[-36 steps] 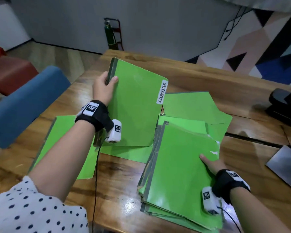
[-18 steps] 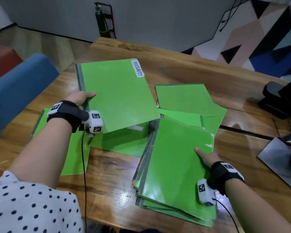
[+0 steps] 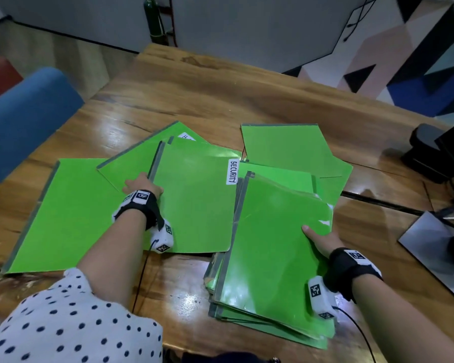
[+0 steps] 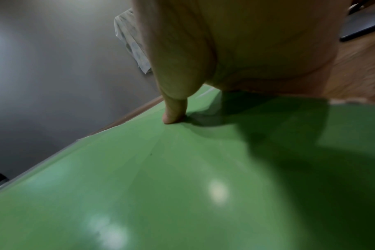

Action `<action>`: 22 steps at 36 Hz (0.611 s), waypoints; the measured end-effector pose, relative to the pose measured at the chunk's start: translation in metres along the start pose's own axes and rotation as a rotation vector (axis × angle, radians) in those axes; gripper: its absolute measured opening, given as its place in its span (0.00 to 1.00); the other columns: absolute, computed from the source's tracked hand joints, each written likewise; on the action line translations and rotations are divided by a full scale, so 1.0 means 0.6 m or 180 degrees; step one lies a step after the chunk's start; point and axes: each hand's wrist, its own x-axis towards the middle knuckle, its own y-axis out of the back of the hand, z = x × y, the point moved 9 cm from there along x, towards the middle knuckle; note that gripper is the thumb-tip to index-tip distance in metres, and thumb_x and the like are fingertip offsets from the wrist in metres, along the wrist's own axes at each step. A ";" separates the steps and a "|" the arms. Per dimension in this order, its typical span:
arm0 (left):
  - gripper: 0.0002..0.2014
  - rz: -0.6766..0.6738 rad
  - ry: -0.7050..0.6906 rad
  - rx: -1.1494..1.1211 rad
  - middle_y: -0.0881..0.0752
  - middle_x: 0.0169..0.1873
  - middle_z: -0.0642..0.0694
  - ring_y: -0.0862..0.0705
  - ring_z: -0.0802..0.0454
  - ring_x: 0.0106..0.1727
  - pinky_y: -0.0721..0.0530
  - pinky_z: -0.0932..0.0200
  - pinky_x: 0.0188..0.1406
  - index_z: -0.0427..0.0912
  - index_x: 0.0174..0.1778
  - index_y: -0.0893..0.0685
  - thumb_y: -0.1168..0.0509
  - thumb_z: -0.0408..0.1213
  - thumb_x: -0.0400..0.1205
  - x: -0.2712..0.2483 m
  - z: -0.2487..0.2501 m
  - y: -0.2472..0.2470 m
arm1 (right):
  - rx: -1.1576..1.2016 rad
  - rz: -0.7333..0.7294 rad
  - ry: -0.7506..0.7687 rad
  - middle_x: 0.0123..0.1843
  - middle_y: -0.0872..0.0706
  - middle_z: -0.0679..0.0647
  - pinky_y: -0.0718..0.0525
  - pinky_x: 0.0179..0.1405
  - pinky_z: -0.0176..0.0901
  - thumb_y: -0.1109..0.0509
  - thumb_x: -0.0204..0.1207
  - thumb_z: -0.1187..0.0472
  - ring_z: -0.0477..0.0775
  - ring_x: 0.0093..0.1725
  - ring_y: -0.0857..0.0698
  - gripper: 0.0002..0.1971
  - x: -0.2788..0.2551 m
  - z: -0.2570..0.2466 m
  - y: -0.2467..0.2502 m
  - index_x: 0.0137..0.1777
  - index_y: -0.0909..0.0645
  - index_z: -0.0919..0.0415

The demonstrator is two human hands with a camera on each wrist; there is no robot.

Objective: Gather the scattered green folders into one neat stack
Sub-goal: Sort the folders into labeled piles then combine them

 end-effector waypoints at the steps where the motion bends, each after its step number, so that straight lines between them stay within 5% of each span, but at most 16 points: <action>1: 0.27 -0.0013 0.0002 -0.0015 0.29 0.68 0.32 0.28 0.32 0.68 0.23 0.41 0.62 0.41 0.70 0.27 0.28 0.42 0.76 0.001 0.000 -0.001 | 0.0009 -0.0008 -0.0005 0.80 0.37 0.69 0.30 0.72 0.57 0.32 0.74 0.38 0.68 0.76 0.31 0.49 0.000 0.000 0.000 0.81 0.48 0.71; 9: 0.25 0.0030 -0.0388 -0.0200 0.19 0.63 0.35 0.18 0.36 0.60 0.22 0.49 0.48 0.35 0.72 0.28 0.31 0.33 0.79 -0.010 0.039 0.039 | -0.0020 -0.0027 -0.0010 0.80 0.38 0.69 0.31 0.72 0.58 0.33 0.74 0.39 0.68 0.76 0.32 0.48 -0.008 -0.005 0.000 0.81 0.49 0.70; 12: 0.16 0.0352 -0.0624 -0.0176 0.16 0.57 0.35 0.17 0.36 0.56 0.23 0.49 0.44 0.36 0.62 0.23 0.32 0.32 0.79 -0.041 0.072 0.092 | -0.0081 -0.0063 -0.0047 0.80 0.37 0.70 0.30 0.72 0.58 0.34 0.74 0.38 0.68 0.76 0.31 0.48 -0.015 -0.009 0.001 0.81 0.48 0.72; 17: 0.16 0.1016 -0.1349 0.0033 0.15 0.48 0.39 0.16 0.37 0.52 0.16 0.47 0.50 0.46 0.60 0.21 0.33 0.31 0.76 -0.136 0.162 0.191 | -0.0004 -0.0081 -0.0033 0.80 0.37 0.70 0.30 0.74 0.59 0.33 0.75 0.39 0.69 0.76 0.31 0.48 -0.025 -0.014 0.001 0.80 0.47 0.73; 22: 0.15 0.1534 -0.2151 0.0425 0.19 0.42 0.43 0.17 0.37 0.51 0.26 0.52 0.43 0.51 0.54 0.21 0.36 0.27 0.77 -0.274 0.249 0.273 | 0.0012 -0.0082 -0.0051 0.80 0.37 0.70 0.31 0.74 0.59 0.34 0.75 0.39 0.68 0.76 0.31 0.47 -0.032 -0.010 -0.002 0.81 0.47 0.71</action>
